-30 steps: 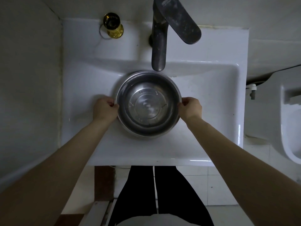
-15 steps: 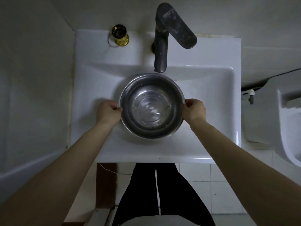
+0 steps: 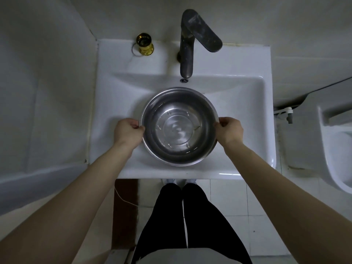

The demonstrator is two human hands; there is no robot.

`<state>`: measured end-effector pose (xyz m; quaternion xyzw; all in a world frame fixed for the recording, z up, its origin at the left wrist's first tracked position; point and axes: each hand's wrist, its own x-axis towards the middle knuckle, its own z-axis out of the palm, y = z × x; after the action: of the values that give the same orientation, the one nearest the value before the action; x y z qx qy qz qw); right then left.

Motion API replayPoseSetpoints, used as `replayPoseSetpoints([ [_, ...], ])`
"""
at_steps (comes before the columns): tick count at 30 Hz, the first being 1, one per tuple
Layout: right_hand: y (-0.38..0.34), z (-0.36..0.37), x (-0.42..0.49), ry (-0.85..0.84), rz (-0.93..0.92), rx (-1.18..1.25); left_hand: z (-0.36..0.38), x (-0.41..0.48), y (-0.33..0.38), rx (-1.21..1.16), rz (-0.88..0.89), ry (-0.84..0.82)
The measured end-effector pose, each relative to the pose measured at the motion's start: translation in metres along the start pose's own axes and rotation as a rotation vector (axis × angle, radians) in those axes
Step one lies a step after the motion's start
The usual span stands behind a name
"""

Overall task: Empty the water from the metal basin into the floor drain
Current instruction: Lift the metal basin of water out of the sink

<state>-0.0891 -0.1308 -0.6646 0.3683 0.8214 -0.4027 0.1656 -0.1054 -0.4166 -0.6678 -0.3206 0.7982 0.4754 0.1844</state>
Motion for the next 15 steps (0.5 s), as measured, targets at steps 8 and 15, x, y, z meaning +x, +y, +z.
replayPoseSetpoints([
  [8, 0.002, -0.018, -0.023, 0.028, -0.055, 0.015, -0.013, -0.033, 0.015, -0.029, 0.063, 0.015],
  [15, 0.007, -0.033, -0.035, 0.053, -0.061, 0.013, -0.016, -0.054, 0.03, 0.007, 0.098, -0.002],
])
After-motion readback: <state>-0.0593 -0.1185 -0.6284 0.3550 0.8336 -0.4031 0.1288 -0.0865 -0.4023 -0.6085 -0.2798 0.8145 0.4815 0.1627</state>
